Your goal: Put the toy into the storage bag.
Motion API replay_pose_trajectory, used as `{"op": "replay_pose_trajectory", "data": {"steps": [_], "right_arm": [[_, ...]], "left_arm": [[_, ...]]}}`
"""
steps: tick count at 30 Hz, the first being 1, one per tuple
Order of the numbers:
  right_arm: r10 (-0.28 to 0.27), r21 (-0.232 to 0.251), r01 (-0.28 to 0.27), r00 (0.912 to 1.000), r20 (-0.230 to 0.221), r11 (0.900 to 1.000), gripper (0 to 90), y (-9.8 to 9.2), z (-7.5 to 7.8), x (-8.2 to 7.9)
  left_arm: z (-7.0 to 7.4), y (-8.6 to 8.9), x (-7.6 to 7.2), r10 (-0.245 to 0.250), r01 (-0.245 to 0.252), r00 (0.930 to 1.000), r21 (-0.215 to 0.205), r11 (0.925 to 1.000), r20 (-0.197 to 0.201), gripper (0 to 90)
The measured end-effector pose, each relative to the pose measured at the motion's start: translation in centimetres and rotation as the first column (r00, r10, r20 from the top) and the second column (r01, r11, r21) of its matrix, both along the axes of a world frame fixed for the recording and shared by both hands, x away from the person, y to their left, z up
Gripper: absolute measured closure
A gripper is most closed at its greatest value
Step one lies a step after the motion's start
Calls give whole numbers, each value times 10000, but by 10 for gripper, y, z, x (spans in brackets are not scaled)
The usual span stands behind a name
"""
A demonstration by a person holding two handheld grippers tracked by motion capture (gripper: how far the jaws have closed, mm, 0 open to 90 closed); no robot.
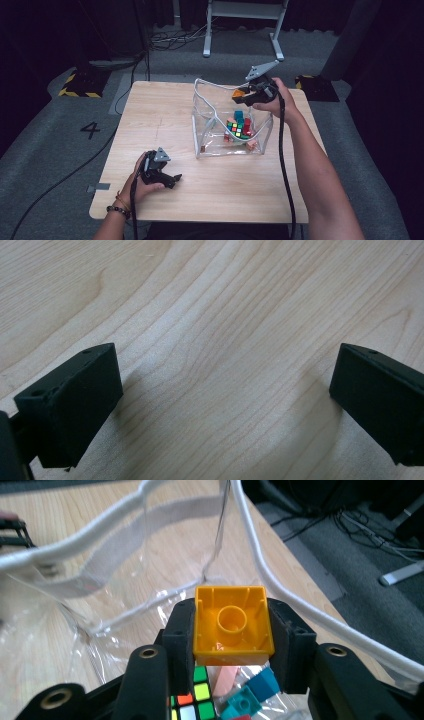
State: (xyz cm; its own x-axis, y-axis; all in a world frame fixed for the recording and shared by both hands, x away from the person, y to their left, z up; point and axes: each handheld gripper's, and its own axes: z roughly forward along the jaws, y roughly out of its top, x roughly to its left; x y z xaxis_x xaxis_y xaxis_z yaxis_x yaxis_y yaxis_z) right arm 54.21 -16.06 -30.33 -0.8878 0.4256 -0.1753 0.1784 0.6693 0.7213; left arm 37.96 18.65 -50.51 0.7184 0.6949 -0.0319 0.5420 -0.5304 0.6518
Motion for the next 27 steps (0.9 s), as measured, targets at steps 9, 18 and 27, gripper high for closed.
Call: {"op": "replay_pose_trajectory", "data": {"steps": [9, 18, 27], "right_arm": [[365, -2364, -475, 9981, -504, 9705, 590, 11, -10, 10], [2, -3337, -269, 9968, -798, 9423, 590, 1, -19, 14], [-319, -3729, -121, 9932, -1118, 9278, 588, -25, -16, 16]], "left_arm": [[0, 0, 0, -3, 3, 10000, 20, 10000, 10, 6], [0, 0, 0, -9, 9, 10000, 9, 10000, 2, 6], [0, 0, 0, -10, 10, 10000, 16, 10000, -2, 6]]}}
